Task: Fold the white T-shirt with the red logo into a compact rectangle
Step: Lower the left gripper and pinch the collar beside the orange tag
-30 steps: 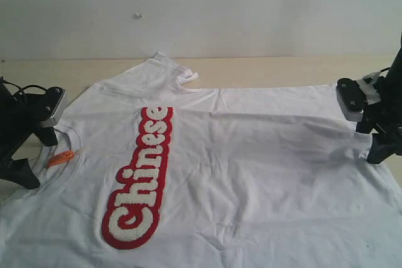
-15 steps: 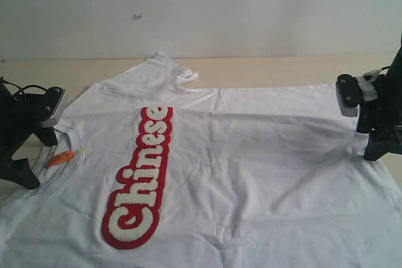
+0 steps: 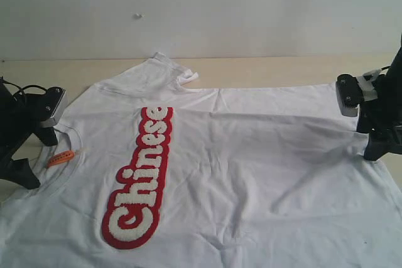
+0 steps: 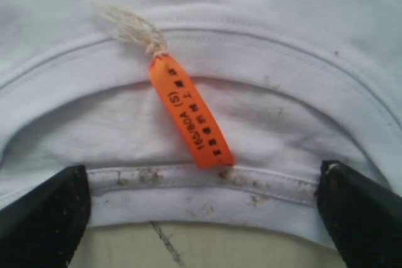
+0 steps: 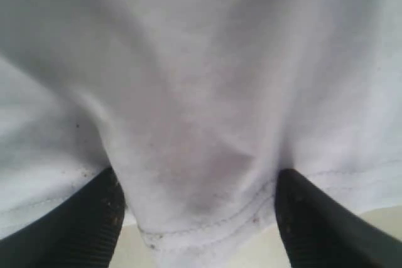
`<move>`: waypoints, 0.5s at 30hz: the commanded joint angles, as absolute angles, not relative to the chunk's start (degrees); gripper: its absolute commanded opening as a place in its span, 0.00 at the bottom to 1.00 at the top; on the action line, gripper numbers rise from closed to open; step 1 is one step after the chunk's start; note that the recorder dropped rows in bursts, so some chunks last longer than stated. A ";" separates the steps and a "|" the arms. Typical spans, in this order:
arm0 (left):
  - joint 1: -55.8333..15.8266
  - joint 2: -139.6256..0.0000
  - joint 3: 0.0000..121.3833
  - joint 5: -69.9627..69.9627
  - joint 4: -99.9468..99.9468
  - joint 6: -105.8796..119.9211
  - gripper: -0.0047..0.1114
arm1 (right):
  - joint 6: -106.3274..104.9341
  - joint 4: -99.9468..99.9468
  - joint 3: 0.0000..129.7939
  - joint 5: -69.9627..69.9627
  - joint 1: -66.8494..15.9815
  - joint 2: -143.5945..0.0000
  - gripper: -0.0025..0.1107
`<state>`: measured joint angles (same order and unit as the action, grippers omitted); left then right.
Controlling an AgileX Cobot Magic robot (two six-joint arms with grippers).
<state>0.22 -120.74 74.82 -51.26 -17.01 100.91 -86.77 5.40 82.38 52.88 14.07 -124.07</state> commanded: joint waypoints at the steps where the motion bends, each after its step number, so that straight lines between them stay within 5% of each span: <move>1: 0.08 -121.80 74.03 -50.66 -17.40 100.89 0.85 | -86.80 6.06 82.08 50.59 14.03 -124.77 0.60; 15: 0.00 -121.91 74.03 -50.52 -20.85 100.89 0.85 | -86.80 5.83 82.08 49.92 14.03 -124.77 0.60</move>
<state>0.22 -120.74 74.71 -51.15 -19.76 100.91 -86.77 5.40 82.38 52.88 14.07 -124.07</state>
